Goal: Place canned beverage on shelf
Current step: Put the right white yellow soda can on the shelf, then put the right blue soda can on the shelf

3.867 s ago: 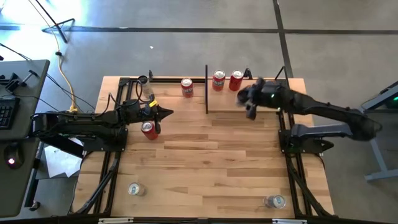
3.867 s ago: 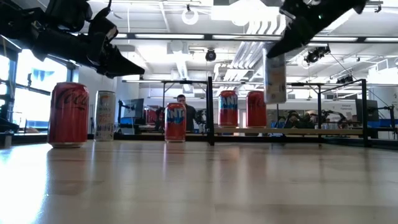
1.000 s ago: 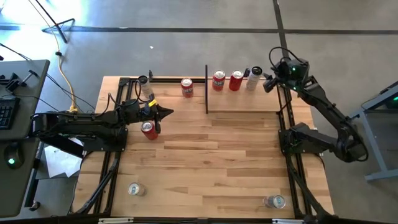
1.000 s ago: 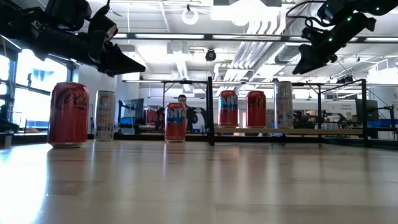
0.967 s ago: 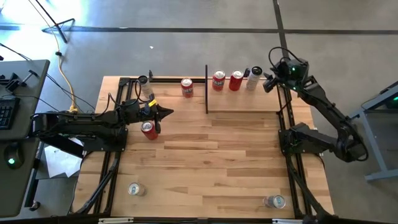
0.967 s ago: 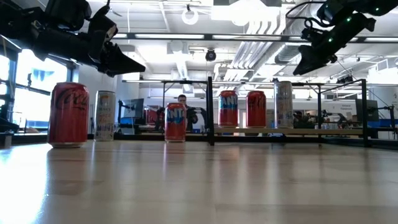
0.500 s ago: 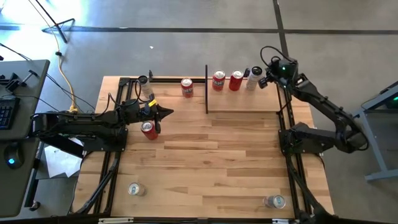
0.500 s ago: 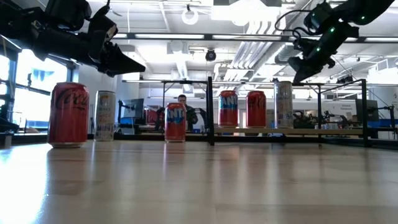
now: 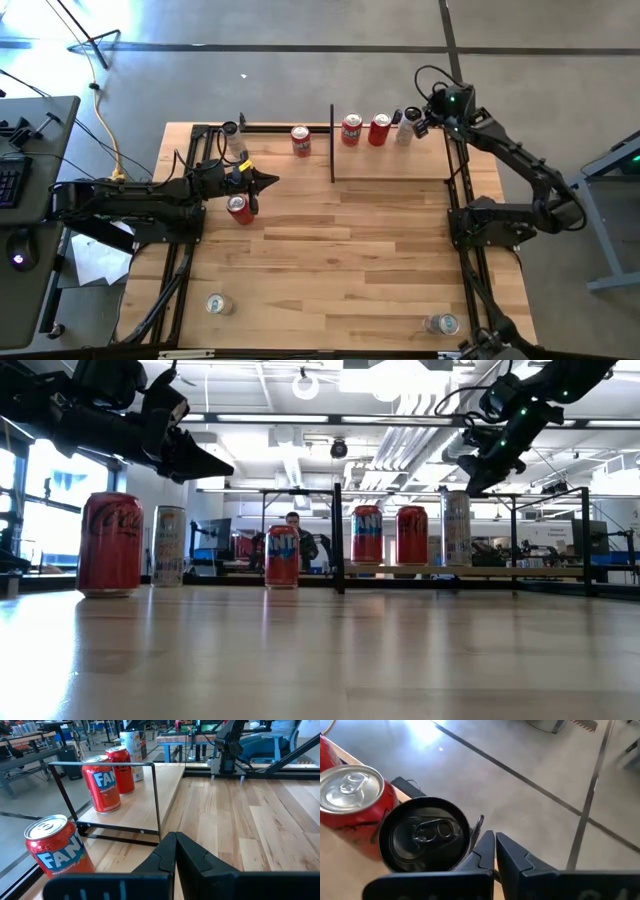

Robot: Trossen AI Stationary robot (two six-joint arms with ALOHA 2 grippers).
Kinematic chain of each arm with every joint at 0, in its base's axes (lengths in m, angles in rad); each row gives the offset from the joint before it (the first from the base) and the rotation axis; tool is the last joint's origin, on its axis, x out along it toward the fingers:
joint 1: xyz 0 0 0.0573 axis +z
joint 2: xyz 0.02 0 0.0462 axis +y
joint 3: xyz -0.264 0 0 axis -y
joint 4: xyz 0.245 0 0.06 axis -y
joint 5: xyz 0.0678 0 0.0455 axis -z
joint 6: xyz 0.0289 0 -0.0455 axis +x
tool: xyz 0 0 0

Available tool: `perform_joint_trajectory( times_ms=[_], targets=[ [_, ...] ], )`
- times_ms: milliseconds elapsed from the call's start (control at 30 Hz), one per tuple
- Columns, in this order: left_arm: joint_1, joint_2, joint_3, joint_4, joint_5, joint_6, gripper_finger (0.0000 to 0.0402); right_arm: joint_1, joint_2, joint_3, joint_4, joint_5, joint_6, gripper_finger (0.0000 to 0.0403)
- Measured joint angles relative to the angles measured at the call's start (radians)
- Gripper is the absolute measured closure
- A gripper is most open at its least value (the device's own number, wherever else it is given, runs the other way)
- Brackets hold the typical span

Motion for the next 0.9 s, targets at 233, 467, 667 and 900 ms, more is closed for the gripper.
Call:
perform_joint_trajectory(
  times_ms=[233,467,667,900],
  targets=[
    [0.0,0.0,0.0,0.012,0.0,0.001,0.0401,0.046,-0.005,0.124,-0.151,0.001,-0.013,0.0403],
    [0.0,0.0,0.0,0.055,0.0,0.018,0.0401,0.261,-0.048,0.118,-0.205,0.105,0.022,0.0403],
    [0.0,0.0,0.001,0.072,0.0,-0.039,0.0401,0.55,-0.148,-0.026,-0.095,0.229,0.136,0.0403],
    [0.0,0.0,0.001,0.072,0.0,-0.043,0.0401,0.83,-0.181,-0.192,0.06,0.303,0.313,0.0403]
  ],
)
